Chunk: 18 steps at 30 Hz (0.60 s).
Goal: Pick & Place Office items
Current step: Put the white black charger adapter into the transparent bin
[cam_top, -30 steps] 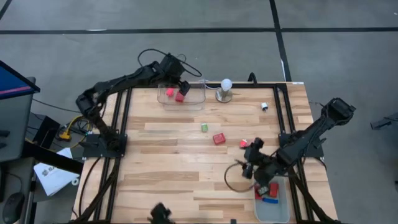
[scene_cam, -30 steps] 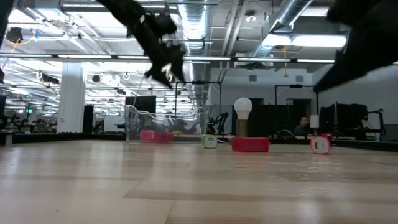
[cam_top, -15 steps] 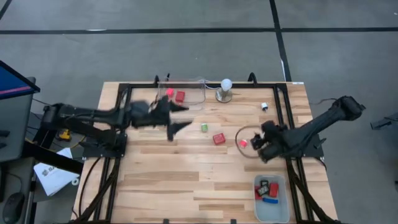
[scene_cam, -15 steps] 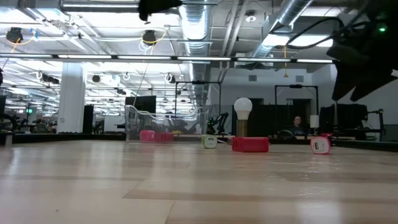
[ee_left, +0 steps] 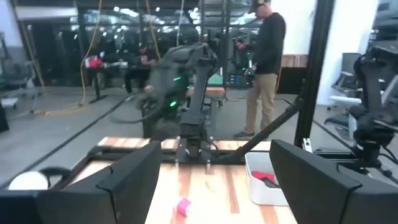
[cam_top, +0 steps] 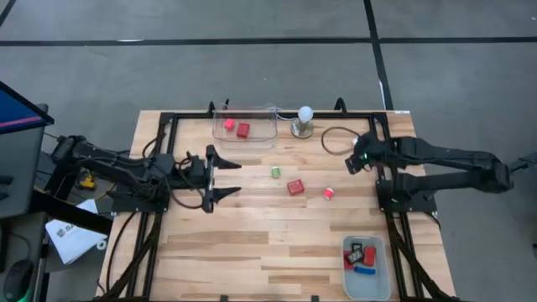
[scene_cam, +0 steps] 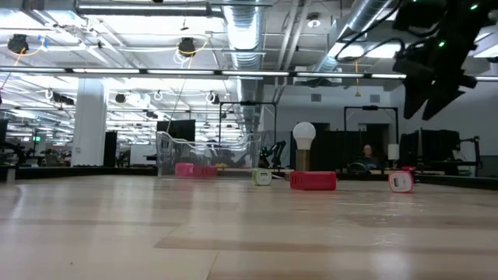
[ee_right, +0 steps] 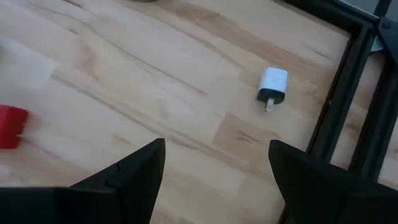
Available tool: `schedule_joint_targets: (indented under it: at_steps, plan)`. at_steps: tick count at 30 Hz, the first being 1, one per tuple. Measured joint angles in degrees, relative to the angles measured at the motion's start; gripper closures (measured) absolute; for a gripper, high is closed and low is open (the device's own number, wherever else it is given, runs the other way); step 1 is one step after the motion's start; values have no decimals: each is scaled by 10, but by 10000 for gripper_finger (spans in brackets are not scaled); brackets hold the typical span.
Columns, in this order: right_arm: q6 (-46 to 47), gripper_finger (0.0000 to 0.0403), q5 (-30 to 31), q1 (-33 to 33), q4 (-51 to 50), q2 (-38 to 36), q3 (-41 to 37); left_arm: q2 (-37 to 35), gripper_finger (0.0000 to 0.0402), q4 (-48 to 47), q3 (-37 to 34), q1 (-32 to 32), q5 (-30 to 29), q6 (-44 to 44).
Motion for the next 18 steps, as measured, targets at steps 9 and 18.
schedule_joint_targets:
  at_steps: [9,18]
  plan:
    - [-224,123,-113,-249,60,91,0,-2,105,12,0,-29,-2,37]
    - [-252,123,-151,-366,110,190,0,-2,105,12,0,-29,-2,37]
